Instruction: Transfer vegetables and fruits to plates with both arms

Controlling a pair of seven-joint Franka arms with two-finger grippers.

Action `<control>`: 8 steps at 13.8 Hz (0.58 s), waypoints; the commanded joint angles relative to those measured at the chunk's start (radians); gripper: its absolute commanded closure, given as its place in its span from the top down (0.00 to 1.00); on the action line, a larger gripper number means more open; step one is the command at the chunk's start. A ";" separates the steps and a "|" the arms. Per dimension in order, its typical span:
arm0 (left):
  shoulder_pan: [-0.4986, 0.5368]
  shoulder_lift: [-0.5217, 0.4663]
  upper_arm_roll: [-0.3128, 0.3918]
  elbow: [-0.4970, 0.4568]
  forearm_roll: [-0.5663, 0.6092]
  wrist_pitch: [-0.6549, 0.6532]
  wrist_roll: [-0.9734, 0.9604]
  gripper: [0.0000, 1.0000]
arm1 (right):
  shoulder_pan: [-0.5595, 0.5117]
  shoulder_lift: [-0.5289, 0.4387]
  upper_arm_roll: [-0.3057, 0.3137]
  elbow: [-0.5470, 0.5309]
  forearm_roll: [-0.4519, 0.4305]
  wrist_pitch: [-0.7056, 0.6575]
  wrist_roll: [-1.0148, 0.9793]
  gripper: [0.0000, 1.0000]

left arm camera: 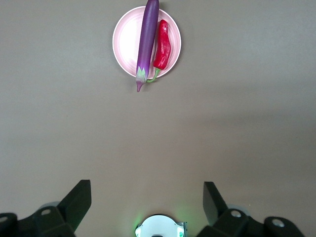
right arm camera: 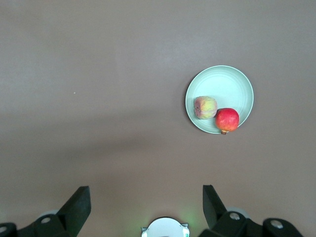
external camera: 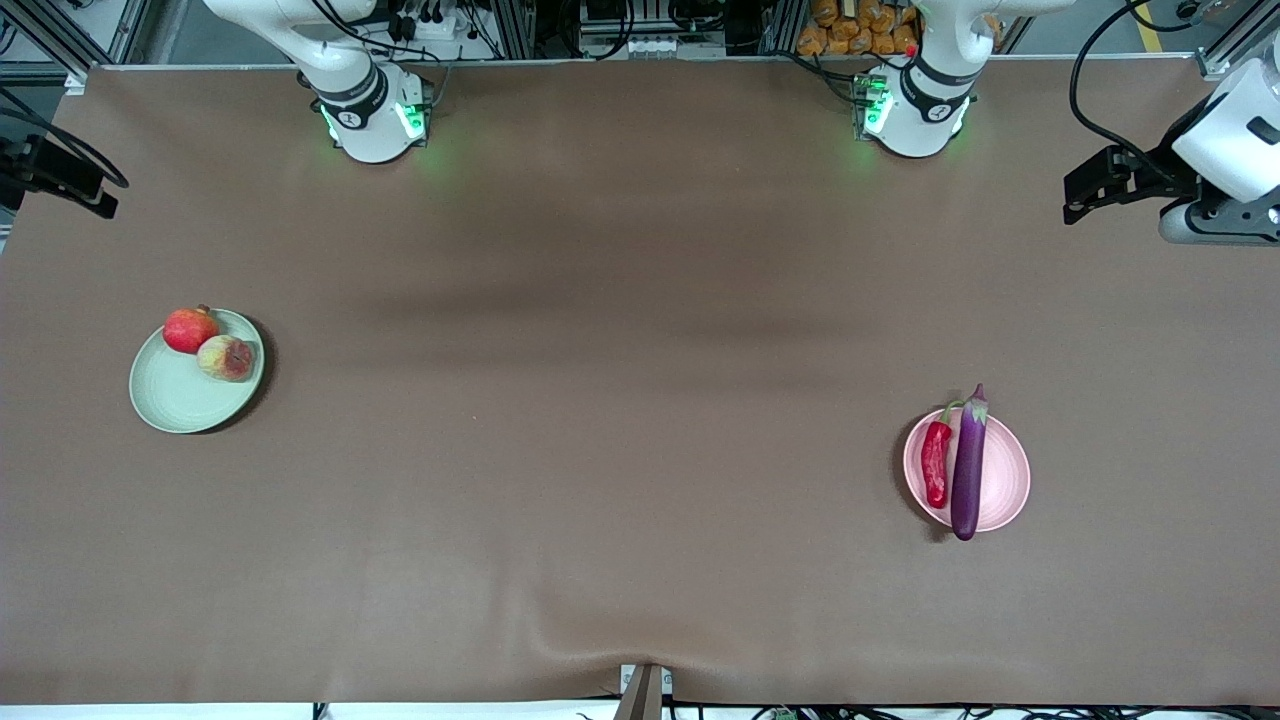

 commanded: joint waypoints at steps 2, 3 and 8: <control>0.009 0.002 -0.016 0.018 0.026 -0.022 -0.005 1.00 | -0.016 -0.030 0.016 -0.017 0.017 -0.014 -0.183 1.00; 0.009 0.002 -0.016 0.018 0.026 -0.022 -0.005 1.00 | -0.019 -0.030 0.012 -0.017 0.017 -0.014 -0.188 1.00; 0.012 0.004 -0.016 0.017 0.026 -0.022 -0.002 1.00 | -0.016 -0.030 0.012 -0.014 0.017 -0.014 -0.188 1.00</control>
